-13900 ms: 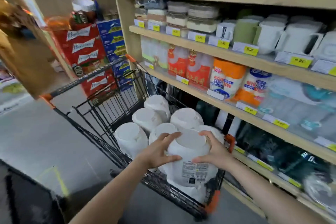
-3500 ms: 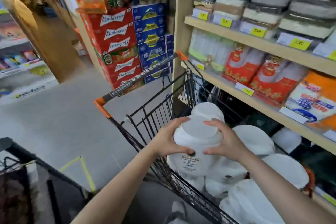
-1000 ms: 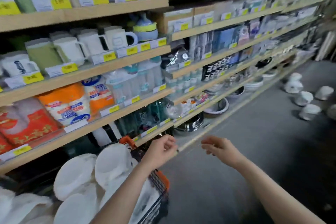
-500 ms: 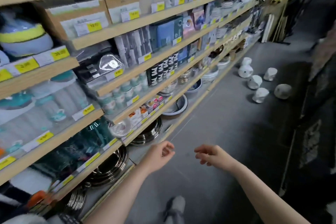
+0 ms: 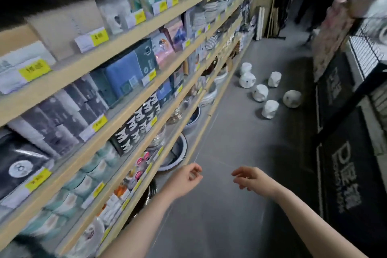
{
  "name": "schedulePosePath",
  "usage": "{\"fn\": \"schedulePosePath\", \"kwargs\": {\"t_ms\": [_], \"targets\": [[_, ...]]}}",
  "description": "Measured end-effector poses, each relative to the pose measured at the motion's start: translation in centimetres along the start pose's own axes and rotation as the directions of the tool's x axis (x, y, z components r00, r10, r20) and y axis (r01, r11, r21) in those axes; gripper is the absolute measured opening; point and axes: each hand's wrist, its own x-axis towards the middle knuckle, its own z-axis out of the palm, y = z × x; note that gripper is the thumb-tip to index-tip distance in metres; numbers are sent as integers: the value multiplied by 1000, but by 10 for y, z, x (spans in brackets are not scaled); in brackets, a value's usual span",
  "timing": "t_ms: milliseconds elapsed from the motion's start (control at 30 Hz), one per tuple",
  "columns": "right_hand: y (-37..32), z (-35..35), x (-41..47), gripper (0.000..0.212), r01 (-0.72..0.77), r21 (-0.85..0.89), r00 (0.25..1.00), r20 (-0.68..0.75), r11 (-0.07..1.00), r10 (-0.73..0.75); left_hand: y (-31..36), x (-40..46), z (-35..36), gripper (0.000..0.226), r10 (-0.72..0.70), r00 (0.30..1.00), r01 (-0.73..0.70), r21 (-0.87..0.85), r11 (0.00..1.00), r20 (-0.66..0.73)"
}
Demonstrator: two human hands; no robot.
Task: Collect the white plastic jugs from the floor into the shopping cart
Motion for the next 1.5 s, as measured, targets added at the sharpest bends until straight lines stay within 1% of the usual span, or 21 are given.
{"fn": "schedulePosePath", "kwargs": {"t_ms": [67,167,267,333,433,500,633,767,900,1033,1167,1367,1500], "targets": [[6,-27,25,13,-21,14,999,-36,1000,22,9,42,-4,11,22,999,-22,2,1000,32],[23,-70,65,20,-57,29,996,-69,998,59,22,106,-2,8,16,999,-16,-5,1000,51],[41,-121,109,27,-69,29,993,-93,997,71,41,177,4,9,17,999,-17,7,1000,38],[52,-163,140,28,-70,32,993,-93,997,73,61,226,8,13,19,1000,-19,12,1000,17],[63,-231,181,27,-93,8,993,-76,996,94,96,292,13,19,-14,1000,14,-10,1000,-7],[71,-276,209,27,-91,-6,993,-70,996,90,118,338,15,18,-17,1000,17,-11,1000,0],[80,-356,257,32,-106,-17,990,-91,994,104,154,420,19,16,7,999,-7,-8,1000,-38],[89,-417,302,33,-111,-38,987,-119,993,106,180,496,26,11,2,1000,-2,-5,1000,12],[98,-476,358,36,-123,-92,986,-123,988,111,197,581,32,15,24,998,-26,44,999,55],[110,-533,419,41,-141,-135,982,-148,981,120,204,674,39,17,51,996,-54,39,998,74],[123,-588,465,46,-211,-147,971,-142,966,191,215,763,43,18,46,990,-53,52,997,133],[154,-669,514,61,-287,-127,953,-141,949,269,249,874,58,25,53,981,-67,74,995,186],[192,-723,558,70,-292,-185,955,-105,938,276,258,936,89,30,32,980,-55,116,992,196]]}}
